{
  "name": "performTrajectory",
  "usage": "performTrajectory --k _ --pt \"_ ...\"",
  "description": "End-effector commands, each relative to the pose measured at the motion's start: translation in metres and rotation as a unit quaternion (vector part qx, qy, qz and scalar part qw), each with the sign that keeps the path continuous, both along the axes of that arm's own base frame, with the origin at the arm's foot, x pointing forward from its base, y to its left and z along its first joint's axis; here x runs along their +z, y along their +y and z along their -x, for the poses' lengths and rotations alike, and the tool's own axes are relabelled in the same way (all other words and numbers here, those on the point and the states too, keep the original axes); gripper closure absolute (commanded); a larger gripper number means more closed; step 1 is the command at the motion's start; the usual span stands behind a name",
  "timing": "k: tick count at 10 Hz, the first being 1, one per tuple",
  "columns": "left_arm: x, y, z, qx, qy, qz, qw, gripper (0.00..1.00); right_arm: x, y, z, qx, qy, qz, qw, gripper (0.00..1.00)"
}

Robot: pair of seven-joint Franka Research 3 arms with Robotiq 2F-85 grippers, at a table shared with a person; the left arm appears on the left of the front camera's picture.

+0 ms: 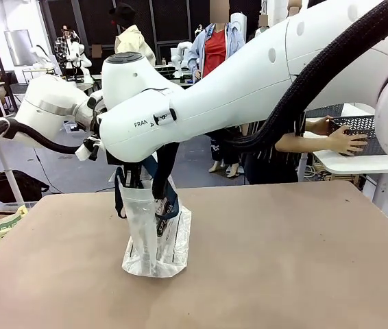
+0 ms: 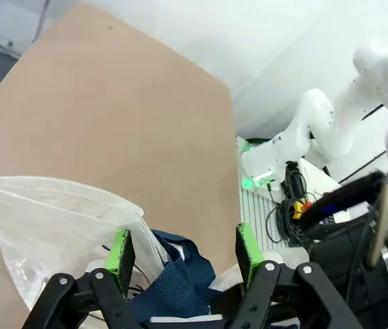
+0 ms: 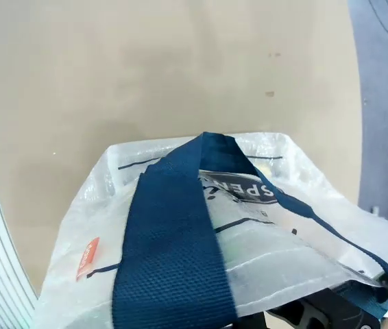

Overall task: Transfer purchased items from the store into the shopping bag.
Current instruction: Move the Reusable shopping bag to the right side of the table.

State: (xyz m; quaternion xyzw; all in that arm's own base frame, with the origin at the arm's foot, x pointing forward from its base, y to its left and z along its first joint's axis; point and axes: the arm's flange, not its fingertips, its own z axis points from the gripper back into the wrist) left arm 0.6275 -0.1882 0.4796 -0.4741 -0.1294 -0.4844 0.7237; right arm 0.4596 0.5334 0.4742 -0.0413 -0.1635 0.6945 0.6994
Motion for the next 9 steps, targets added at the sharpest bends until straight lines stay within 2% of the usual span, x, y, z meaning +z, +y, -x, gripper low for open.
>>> performTrajectory --k 1,3,6,7,9 --pt "0.002 -0.009 0.0 0.033 0.007 -0.056 0.998 0.23 0.0 0.013 0.001 0.002 -0.009 0.01 1.0 1.0" --pt "0.002 -0.017 -0.003 0.035 0.015 -0.078 0.996 0.23 0.0 0.016 0.002 0.005 -0.009 0.008 1.0 1.0" --pt "0.001 -0.025 -0.007 0.072 0.02 -0.122 0.99 0.23 0.001 0.015 0.006 0.012 -0.012 0.006 1.0 1.0" --pt "0.001 -0.025 -0.006 0.078 0.017 -0.126 0.989 0.33 0.001 0.014 0.009 0.013 -0.014 0.004 1.0 1.0" --pt "0.001 -0.026 -0.004 0.086 0.01 -0.138 0.987 0.7 0.002 0.013 0.011 0.017 -0.019 0.003 1.0 1.0"
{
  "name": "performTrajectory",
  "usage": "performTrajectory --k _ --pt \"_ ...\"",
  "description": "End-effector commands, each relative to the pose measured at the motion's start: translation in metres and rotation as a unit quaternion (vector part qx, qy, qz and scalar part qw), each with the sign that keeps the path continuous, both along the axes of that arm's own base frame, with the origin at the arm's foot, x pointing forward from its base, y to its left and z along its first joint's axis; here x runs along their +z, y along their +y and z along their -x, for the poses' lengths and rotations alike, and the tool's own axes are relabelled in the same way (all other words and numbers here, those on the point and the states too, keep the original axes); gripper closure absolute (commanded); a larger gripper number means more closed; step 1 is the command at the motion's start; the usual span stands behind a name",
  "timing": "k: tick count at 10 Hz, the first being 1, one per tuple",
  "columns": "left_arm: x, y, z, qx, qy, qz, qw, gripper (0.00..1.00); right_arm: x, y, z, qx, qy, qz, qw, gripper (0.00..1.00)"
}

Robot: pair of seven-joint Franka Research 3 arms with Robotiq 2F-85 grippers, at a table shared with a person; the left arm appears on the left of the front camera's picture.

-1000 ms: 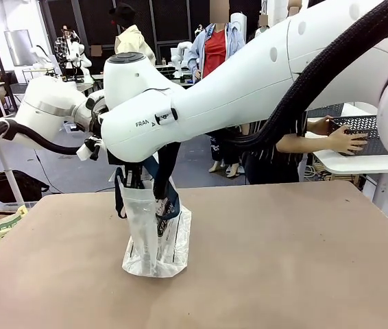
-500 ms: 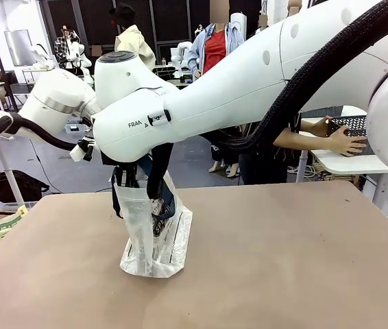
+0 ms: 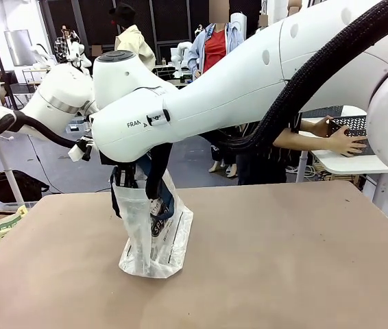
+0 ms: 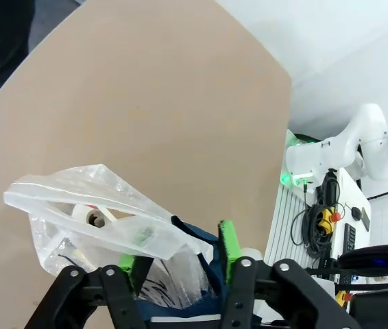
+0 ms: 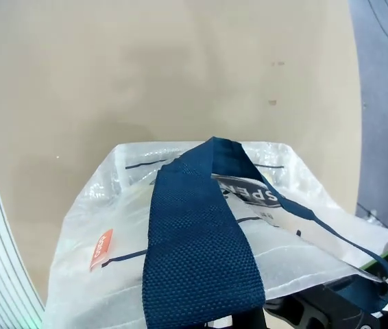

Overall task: Transfer purchased items from the store into the shopping bag.
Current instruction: Move the Reusable shopping bag to the right side of the table.

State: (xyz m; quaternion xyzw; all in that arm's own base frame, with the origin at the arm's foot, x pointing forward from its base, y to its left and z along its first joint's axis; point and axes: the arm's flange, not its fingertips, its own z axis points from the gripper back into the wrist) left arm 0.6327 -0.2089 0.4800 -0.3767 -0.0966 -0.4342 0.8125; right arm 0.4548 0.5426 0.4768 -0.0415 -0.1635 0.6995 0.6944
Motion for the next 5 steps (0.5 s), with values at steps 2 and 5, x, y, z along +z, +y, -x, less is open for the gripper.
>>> performTrajectory --k 2,5 --pt "0.0008 -0.0051 0.0003 0.007 0.0 -0.017 1.0 1.0 -0.0005 0.0037 0.0068 0.007 -0.018 0.0 1.0 1.0" --pt "0.0019 -0.0053 0.0008 0.001 0.003 -0.012 1.0 1.0 -0.0001 0.0022 0.0089 0.001 -0.024 -0.007 1.0 1.0"
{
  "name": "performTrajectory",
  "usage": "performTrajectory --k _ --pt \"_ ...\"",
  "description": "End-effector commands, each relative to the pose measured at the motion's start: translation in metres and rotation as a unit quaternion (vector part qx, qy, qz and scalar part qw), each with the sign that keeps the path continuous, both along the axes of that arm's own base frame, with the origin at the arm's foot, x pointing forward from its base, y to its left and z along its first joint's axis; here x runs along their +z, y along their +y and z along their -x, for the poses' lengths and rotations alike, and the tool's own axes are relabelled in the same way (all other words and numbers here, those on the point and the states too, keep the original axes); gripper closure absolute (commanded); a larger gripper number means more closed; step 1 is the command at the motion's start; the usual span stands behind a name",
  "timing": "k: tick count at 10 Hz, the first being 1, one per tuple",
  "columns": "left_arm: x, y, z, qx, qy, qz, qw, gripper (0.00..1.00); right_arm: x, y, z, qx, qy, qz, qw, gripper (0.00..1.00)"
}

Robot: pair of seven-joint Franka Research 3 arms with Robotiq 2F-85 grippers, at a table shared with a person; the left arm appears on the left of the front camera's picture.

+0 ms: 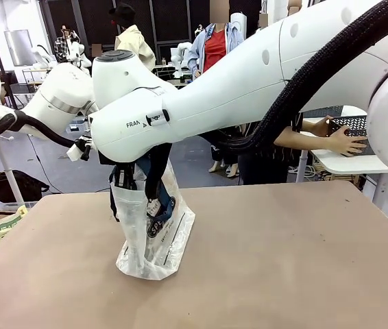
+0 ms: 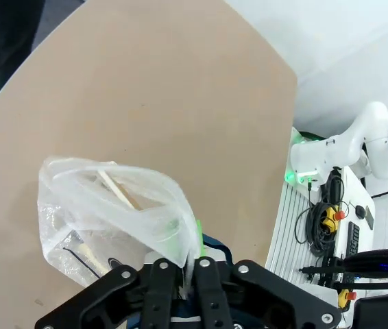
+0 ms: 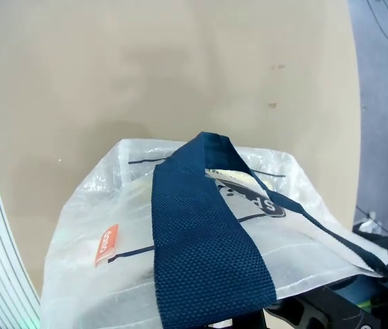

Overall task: Transfer purchased items from the store into the shopping bag.
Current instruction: Move the Reusable shopping bag to the right side of the table.

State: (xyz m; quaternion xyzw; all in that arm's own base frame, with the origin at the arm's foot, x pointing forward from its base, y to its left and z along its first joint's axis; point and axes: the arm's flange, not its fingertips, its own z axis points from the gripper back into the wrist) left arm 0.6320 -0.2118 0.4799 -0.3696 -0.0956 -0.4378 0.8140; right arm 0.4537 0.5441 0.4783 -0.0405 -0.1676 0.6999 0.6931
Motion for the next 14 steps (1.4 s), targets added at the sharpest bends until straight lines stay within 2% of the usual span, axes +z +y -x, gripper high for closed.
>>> performTrajectory --k 1,2,3,6,7,8,10,11,12,13,14 --pt "0.002 -0.002 0.0 0.0 0.009 0.0 1.0 1.0 -0.002 0.0 0.008 -0.004 -0.024 -0.003 1.0 1.0" --pt "0.002 -0.001 0.0 0.0 0.009 -0.001 1.0 1.0 -0.001 -0.001 0.007 -0.002 -0.021 -0.002 1.0 1.0" --pt "0.002 -0.001 0.0 0.002 0.009 -0.002 1.0 1.0 0.001 -0.005 0.01 -0.007 -0.017 0.003 1.0 0.91" --pt "0.002 0.0 0.0 -0.014 0.016 -0.006 1.0 1.0 0.015 -0.025 0.022 -0.034 -0.019 -0.001 0.999 0.34" --pt "0.002 0.001 0.0 -0.019 0.016 -0.007 1.0 1.0 0.027 -0.042 0.029 -0.03 -0.017 -0.012 0.999 0.15" --pt "0.002 0.003 0.0 -0.019 0.016 -0.004 1.0 1.0 0.046 -0.072 0.041 -0.052 -0.029 -0.037 0.998 0.0" --pt "0.003 0.008 -0.002 -0.018 0.017 -0.002 1.0 1.0 0.074 -0.144 0.054 -0.133 -0.061 -0.06 0.987 0.0" --pt "0.003 0.006 -0.003 -0.024 0.015 0.0 1.0 1.0 0.084 -0.193 0.053 -0.21 -0.069 -0.077 0.972 0.0" --pt "0.002 0.003 -0.008 -0.031 0.017 -0.006 0.999 1.0 0.089 -0.245 0.045 -0.28 -0.058 -0.085 0.955 0.0" --pt "0.003 0.002 -0.006 -0.032 0.02 -0.016 0.999 1.0 0.087 -0.305 0.033 -0.366 -0.035 -0.081 0.926 0.0" --pt "0.004 -0.001 -0.006 -0.03 0.016 -0.03 0.999 1.0 0.083 -0.357 0.019 -0.428 -0.003 -0.082 0.9 0.0"
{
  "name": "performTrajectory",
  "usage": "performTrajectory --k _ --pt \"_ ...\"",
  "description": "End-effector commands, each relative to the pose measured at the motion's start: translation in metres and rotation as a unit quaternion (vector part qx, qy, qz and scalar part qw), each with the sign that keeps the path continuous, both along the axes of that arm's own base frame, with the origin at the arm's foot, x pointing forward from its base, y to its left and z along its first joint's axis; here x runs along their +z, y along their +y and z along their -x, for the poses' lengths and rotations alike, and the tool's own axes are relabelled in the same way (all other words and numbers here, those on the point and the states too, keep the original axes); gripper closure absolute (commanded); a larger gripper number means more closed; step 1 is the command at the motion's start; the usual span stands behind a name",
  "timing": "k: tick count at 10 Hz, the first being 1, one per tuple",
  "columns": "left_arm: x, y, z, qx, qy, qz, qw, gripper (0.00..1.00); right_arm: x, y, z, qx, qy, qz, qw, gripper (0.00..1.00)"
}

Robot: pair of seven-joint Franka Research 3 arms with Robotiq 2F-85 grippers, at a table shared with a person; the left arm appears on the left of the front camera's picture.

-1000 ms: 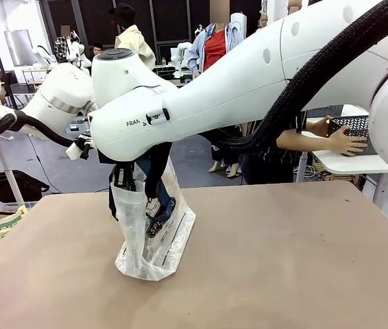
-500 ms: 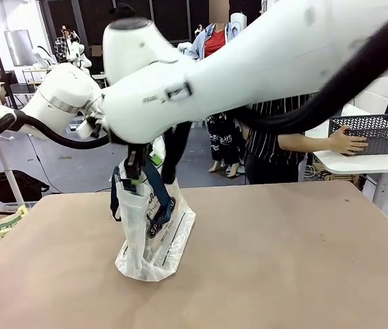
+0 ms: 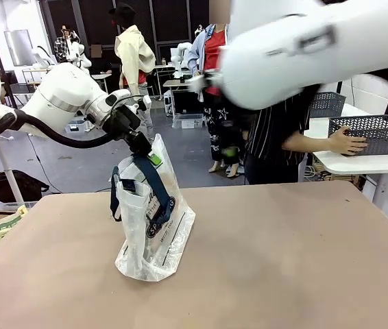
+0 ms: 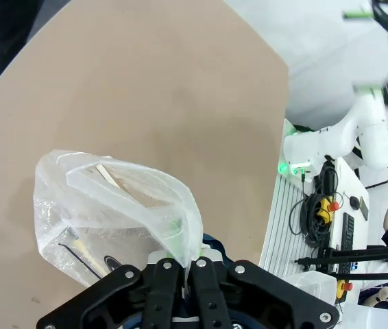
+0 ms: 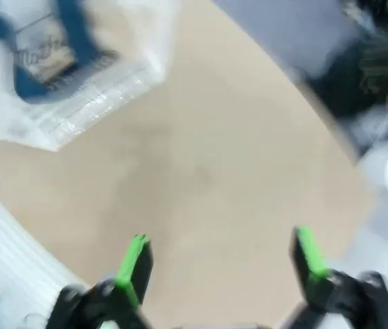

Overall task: Transfer purchased items from the store into the shopping bag.
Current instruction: Move the Reusable shopping bag to the right side of the table.

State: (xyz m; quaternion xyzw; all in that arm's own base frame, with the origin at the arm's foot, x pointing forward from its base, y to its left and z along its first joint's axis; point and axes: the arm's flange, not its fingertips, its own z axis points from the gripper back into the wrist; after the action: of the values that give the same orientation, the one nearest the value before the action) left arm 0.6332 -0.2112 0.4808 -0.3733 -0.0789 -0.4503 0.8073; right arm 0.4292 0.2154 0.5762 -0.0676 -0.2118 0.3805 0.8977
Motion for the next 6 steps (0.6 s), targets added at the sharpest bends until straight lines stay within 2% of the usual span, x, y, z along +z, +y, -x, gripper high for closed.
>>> performTrajectory --k 1,2,3,4,6 --pt "0.004 -0.005 -0.004 -0.006 0.002 -0.051 0.999 1.0 -0.022 -0.076 -0.016 -0.121 0.05 -0.035 0.991 0.0" --pt "0.007 -0.008 0.001 0.007 -0.008 -0.075 0.997 1.0 -0.033 -0.119 -0.02 -0.159 0.075 -0.058 0.983 0.0" --pt "0.015 -0.002 0.006 0.037 -0.043 -0.146 0.988 1.0 -0.049 -0.153 -0.03 -0.205 0.093 -0.08 0.971 0.0" --pt "0.022 0.002 0.011 0.049 -0.061 -0.164 0.983 1.0 -0.065 -0.176 -0.034 -0.248 0.117 -0.08 0.958 0.0" --pt "0.026 0.004 0.013 0.055 -0.066 -0.175 0.981 1.0 -0.084 -0.215 -0.027 -0.294 0.126 -0.116 0.94 0.0"
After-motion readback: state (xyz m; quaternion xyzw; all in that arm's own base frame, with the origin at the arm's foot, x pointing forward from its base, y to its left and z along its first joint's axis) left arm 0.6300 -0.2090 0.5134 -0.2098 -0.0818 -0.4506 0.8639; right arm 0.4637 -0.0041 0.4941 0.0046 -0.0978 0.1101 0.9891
